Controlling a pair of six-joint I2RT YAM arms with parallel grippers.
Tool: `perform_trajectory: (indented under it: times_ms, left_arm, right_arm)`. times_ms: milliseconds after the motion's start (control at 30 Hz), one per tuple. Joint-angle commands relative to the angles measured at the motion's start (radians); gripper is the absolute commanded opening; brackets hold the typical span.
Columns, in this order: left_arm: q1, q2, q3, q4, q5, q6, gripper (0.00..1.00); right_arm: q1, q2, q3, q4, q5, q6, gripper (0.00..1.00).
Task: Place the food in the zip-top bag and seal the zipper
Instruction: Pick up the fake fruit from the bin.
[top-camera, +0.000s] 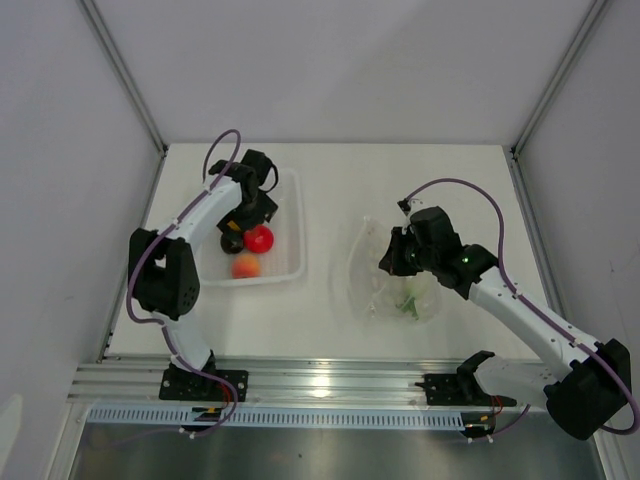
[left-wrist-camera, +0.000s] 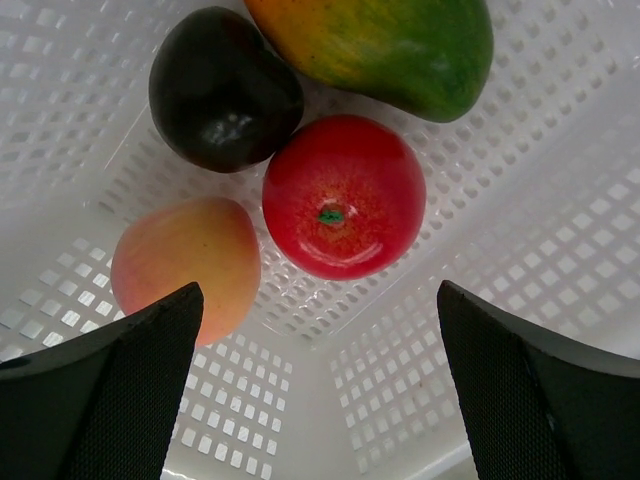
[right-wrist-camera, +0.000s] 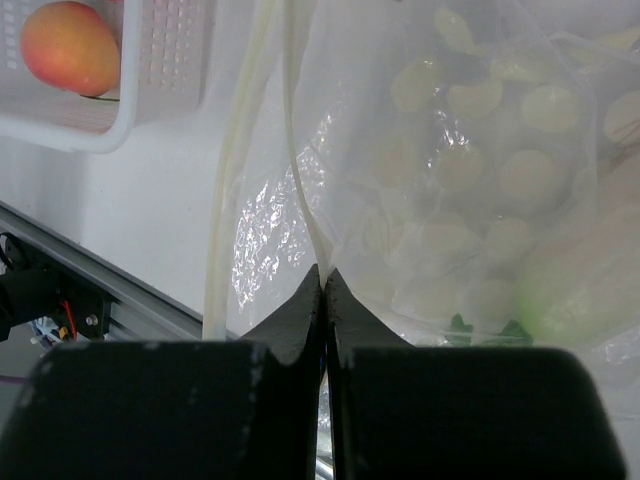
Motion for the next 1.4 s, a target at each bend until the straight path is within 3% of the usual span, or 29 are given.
perform_trajectory:
  times_ms: [0,433,1000,1267,1367]
  left_arm:
    - [0.027,-0.007,-0.040,0.033,0.028,-0.036,1.00]
    - [0.061,0.048,-0.064,0.173,0.074,0.027,0.99]
    - [0.067,0.140,-0.071,0.197,0.125,0.011,0.97]
    - [0.068,0.138,-0.110,0.221,0.119,0.007,0.85]
    - [0.071,0.124,-0.119,0.222,0.119,0.007,0.72]
  right_arm:
    - [-0.004,-0.019,-0.005,0.014,0.013,-0.012,0.00]
    - [-0.002,-0.005,-0.026,0.035,0.010,-0.015,0.00]
    - [-0.004,0.000,-0.032,0.038,0.021,-0.025,0.00]
    - [-0.004,-0.008,-0.034,0.033,0.022,-0.025,0.00]
    - [-0.004,-0.013,-0.034,0.032,0.022,-0.025,0.00]
